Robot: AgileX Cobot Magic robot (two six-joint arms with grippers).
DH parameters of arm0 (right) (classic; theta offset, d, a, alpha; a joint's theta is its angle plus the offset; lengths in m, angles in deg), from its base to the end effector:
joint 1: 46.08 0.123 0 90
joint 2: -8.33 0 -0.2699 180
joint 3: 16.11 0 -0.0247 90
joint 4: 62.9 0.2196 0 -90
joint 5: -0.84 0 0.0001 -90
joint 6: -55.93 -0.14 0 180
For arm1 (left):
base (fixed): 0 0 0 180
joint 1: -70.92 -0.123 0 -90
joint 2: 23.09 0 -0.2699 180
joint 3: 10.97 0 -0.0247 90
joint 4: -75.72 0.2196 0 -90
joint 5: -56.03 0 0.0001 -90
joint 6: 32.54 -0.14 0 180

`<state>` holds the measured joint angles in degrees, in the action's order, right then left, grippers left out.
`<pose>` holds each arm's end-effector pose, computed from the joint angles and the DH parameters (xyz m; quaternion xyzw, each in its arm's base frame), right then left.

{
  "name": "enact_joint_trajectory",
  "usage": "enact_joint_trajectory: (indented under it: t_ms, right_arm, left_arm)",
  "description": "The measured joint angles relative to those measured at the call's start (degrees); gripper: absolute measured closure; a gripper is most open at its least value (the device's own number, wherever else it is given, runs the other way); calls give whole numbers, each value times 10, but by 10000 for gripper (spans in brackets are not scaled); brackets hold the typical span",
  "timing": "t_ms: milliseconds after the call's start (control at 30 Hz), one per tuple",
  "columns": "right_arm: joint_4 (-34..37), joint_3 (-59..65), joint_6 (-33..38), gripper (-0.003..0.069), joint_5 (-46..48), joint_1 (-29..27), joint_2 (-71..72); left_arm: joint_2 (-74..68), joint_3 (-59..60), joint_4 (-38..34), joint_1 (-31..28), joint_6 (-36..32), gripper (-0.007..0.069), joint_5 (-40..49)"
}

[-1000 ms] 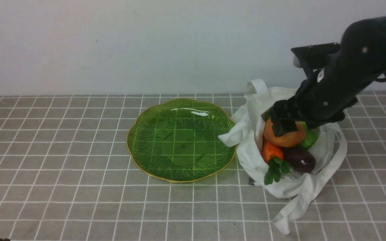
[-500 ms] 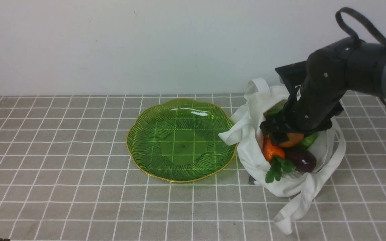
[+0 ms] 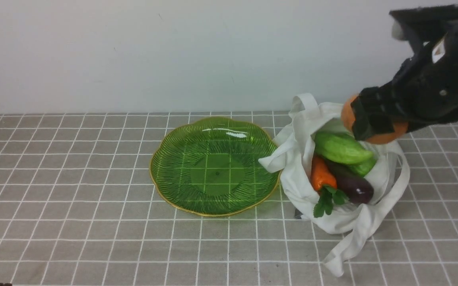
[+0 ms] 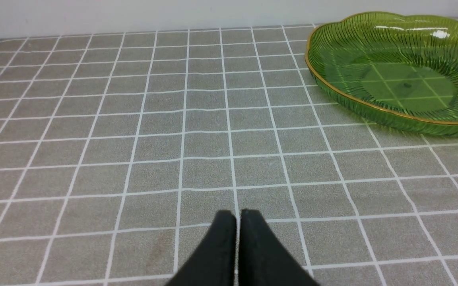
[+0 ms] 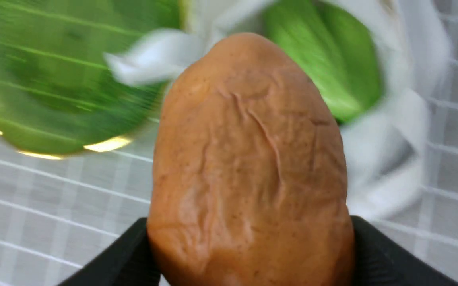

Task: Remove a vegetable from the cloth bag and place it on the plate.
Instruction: Use the right arm to put the potato into the empty plate on the left

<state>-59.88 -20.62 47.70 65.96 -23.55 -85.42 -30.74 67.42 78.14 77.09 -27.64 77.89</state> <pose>0.2721 0.1201 0.2939 -0.1159 0.9678 0.0837 0.2070 0.0828 -0.0067 0.1557 0.0202 0.8081 -0.0389 0.5873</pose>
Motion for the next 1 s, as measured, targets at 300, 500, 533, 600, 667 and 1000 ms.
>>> enact_joint_trajectory:
  t_ms: [300,500,533,600,667,1000]
  right_arm:
    - [105,-4,98,142,-188,113,-141]
    - [90,-55,98,142,-273,125,-276]
    - [89,-69,98,142,-279,125,-295]
    - [88,-84,99,142,-283,125,-314]
    - [86,-116,99,142,-289,125,-354]
    - [77,-152,137,-3,-297,126,-401]
  left_arm:
    - [0,0,0,0,0,629,0]
    - [0,0,0,0,0,629,0]
    - [0,0,0,0,0,629,0]
    - [0,0,0,0,0,629,0]
    - [0,0,0,0,0,629,0]
    - [0,0,0,0,0,629,0]
